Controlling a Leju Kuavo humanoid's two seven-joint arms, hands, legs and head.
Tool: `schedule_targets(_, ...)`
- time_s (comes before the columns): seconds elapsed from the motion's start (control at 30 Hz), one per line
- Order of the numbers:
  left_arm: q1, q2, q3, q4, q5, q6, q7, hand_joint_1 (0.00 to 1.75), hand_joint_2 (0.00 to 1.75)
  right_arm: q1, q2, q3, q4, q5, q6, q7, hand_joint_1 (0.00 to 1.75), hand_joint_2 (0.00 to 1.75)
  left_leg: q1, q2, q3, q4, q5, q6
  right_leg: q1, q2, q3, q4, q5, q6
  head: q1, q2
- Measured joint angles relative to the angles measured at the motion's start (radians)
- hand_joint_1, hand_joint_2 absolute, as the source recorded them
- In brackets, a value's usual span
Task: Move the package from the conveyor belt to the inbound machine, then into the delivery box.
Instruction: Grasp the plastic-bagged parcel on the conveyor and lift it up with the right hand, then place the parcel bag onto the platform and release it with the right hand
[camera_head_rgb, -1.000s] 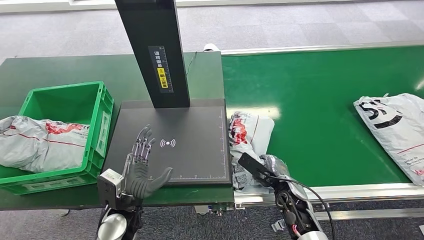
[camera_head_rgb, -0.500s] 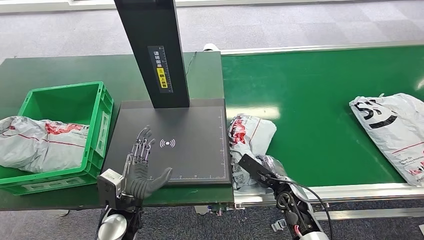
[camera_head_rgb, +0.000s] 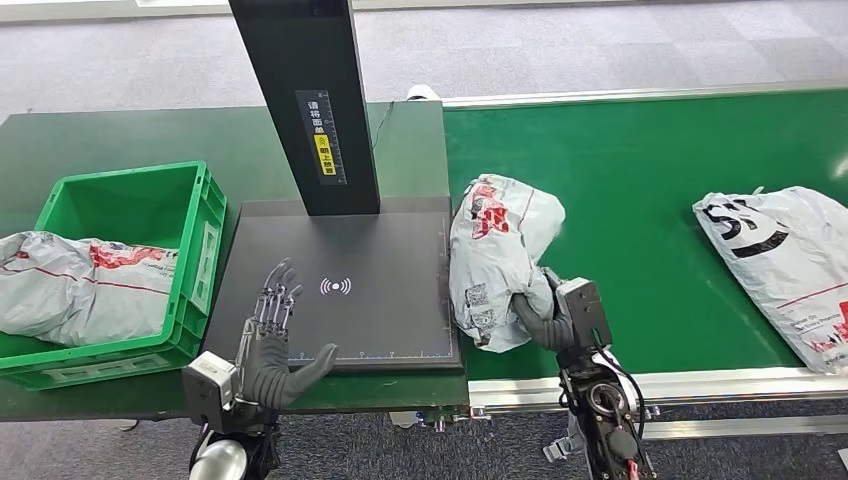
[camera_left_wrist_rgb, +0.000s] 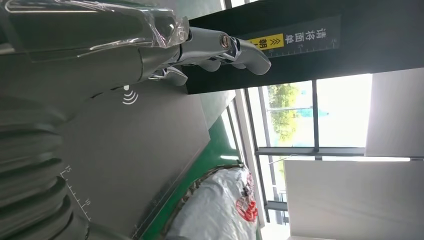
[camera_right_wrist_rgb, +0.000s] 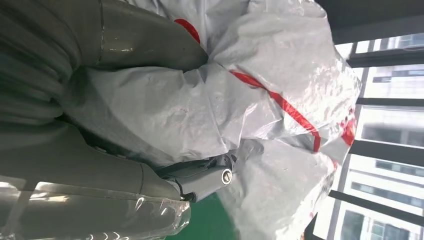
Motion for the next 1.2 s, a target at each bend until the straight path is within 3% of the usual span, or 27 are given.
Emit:
schedule_targets(0.37, 0.000, 0.000, 0.001, 0.000, -0.002, 0.000, 0.000, 0.00, 1.75, 0.023, 0.010, -0.022, -0.064, -0.014, 0.007, -0.005, 1.75, 1.75, 0.000, 0.000, 0.000, 0.000, 0.000, 0.000, 0.000, 0.000, 0.000, 0.000, 0.000, 0.000, 0.000, 0.000)
schedule_targets(0.57, 0.006, 0.000, 0.006, 0.000, -0.004, -0.001, -0.015, 0.00, 1.75, 0.038, 0.021, -0.042, -0.110, -0.157, 0.026, -0.060, 1.75, 1.75, 0.000, 0.000, 0.000, 0.000, 0.000, 0.000, 0.000, 0.000, 0.000, 0.000, 0.000, 0.000, 0.000, 0.000)
schedule_targets(0.83, 0.015, -0.007, 0.008, 0.000, -0.004, 0.001, -0.017, 0.00, 1.75, 0.052, 0.067, -0.105, -0.238, -0.301, -0.118, -0.170, 1.75, 1.75, 0.000, 0.000, 0.000, 0.000, 0.000, 0.000, 0.000, 0.000, 0.000, 0.000, 0.000, 0.000, 0.000, 0.000)
schedule_targets(0.93, 0.013, -0.008, 0.005, 0.000, -0.005, 0.000, -0.018, 0.00, 1.75, 0.055, 0.073, -0.078, -0.261, -0.161, -0.106, -0.135, 1.75, 1.75, 0.000, 0.001, -0.001, 0.000, 0.000, 0.000, 0.000, 0.001, 0.000, 0.000, 0.000, 0.000, 0.000, 0.000)
schedule_targets(1.07, 0.001, -0.009, -0.011, 0.005, -0.005, -0.008, -0.023, 0.00, 1.75, 0.014, 0.070, 0.089, -0.139, 0.096, -0.064, -0.074, 1.75, 1.75, 0.001, 0.000, 0.000, -0.001, 0.000, 0.000, 0.001, 0.000, 0.000, 0.000, 0.000, 0.000, 0.000, 0.000)
schedule_targets(1.2, -0.008, -0.008, -0.023, 0.014, -0.003, -0.012, -0.025, 0.00, 1.75, -0.038, 0.072, 0.236, 0.031, 0.165, -0.044, -0.056, 1.75, 1.75, 0.001, -0.001, -0.001, -0.001, 0.001, 0.000, 0.001, -0.001, 0.000, 0.000, 0.000, 0.000, 0.000, 0.000)
